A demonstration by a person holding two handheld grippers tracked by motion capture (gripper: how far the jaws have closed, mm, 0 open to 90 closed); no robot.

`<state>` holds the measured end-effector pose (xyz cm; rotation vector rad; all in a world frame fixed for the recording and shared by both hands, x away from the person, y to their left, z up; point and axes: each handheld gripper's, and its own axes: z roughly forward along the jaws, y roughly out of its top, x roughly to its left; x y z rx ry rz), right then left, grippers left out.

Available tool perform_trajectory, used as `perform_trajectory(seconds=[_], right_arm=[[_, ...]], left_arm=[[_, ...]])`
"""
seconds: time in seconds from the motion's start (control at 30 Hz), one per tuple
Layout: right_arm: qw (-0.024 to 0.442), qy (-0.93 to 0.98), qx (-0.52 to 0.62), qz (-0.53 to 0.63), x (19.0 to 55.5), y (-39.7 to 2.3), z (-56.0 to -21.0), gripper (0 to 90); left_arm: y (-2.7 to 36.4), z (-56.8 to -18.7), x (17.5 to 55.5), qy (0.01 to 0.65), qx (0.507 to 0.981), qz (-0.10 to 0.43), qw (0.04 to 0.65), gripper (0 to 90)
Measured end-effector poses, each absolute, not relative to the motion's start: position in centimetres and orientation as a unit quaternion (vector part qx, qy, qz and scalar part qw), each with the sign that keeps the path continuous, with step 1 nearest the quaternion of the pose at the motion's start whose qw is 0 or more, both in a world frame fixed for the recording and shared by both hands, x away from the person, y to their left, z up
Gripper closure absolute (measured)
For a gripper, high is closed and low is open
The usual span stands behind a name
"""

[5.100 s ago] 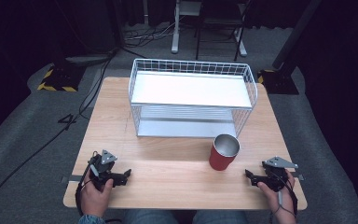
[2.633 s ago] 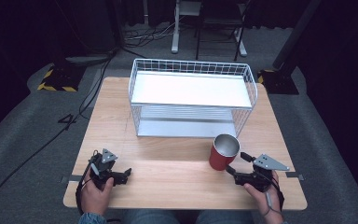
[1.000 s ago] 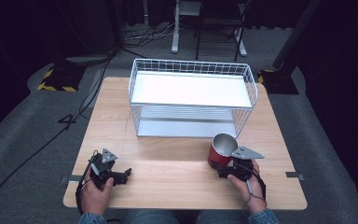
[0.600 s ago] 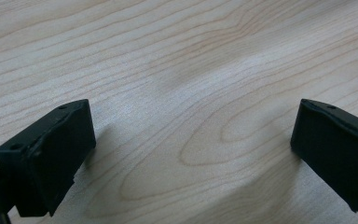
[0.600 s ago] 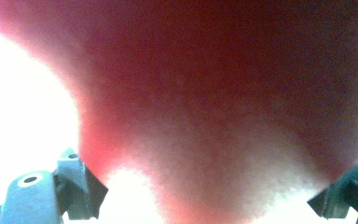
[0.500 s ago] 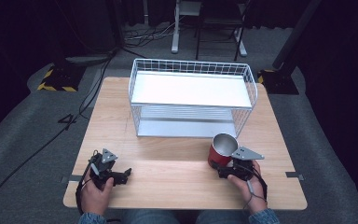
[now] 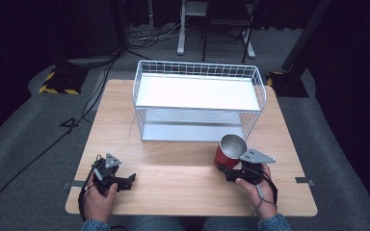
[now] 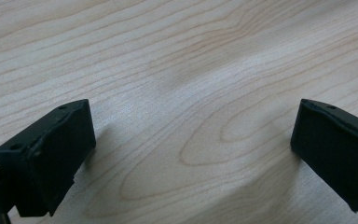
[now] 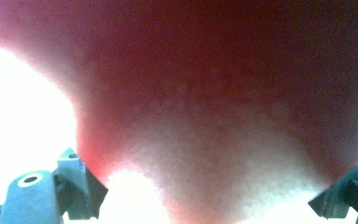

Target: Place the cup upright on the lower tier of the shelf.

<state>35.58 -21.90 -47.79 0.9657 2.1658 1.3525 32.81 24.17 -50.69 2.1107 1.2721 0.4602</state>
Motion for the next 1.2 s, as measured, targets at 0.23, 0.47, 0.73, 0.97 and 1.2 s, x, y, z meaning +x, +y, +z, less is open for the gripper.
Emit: perform_trajectory(seconds=[0.23,0.47,0.73,0.97,1.2], right_arm=[[0.202,0.778,0.346,0.484,35.9,-21.2,-47.0,17.4],[0.196,0.784,0.342,0.48,37.0,-19.9,-46.5,17.4],[0.187,0.784,0.348,0.478,38.6,-18.1,-46.1,17.4],[0.182,0.789,0.346,0.473,40.4,-16.2,-45.9,17.4],[0.185,0.791,0.345,0.47,41.6,-14.9,-45.9,17.4]], left_arm=[[24.2,-50.7,32.8,0.482,0.8,0.174,0.311,0.1],[24.2,-50.7,32.8,0.483,0.799,0.174,0.312,0.1],[24.2,-50.7,32.8,0.482,0.8,0.174,0.312,0.1],[24.2,-50.7,32.8,0.483,0.799,0.174,0.312,0.1],[24.2,-50.7,32.8,0.481,0.801,0.175,0.311,0.2]])
